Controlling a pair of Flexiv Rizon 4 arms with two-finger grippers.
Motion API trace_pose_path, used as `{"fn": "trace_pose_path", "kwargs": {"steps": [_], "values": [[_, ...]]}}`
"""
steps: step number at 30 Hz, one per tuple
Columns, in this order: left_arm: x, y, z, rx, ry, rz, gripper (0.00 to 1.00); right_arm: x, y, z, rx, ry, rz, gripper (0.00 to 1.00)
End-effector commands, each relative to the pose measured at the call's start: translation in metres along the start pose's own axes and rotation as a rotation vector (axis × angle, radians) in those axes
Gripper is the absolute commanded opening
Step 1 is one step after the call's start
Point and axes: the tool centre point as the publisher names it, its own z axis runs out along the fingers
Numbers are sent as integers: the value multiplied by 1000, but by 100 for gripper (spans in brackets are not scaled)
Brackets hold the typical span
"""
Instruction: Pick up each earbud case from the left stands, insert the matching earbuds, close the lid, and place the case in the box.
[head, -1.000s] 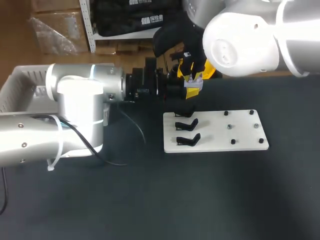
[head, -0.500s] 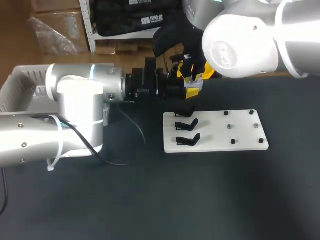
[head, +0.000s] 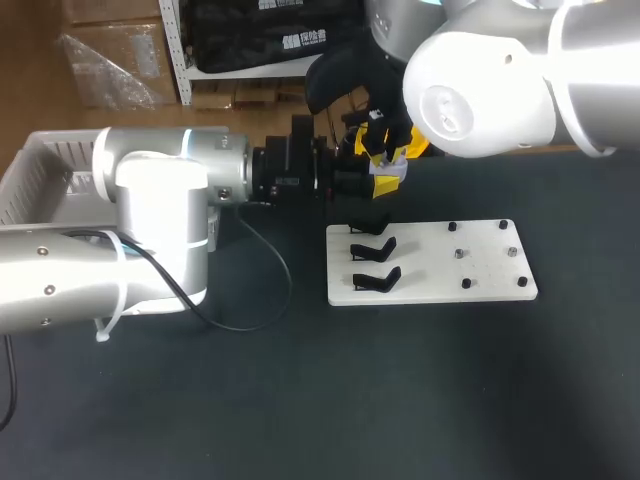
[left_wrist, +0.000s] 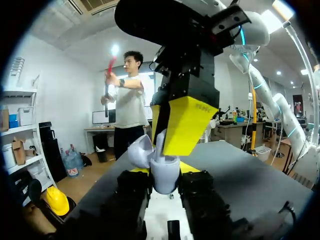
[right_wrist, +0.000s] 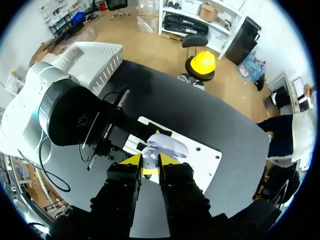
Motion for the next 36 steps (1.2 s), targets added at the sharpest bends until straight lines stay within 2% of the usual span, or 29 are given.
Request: {"fn": "trace_pose_path", "kwargs": {"steps": [1,11,14,19,23,25,36], "values": [[1,-2,-1,-8,-6,6,0,-2,0,2,1,11,-6,0],[1,-2,-1,-8,-6,6,0,0,2,6,14,19,-12,0],[1,-2,-1,-8,-6,6,0,0,2,6,15,18,-9,4],[1,-2,-1,-8,-6,6,0,0,3,3,15,13,-5,18],[1,-2,-1,-8,-6,6,0,0,4,0,17,2,-2,19],[1,-2,-1,-8,-6,6,0,0,4,0,16,2,-2,26],[1,-2,-1,-8,-6,6,0,1,6,5,16,19,-2,29]]}}
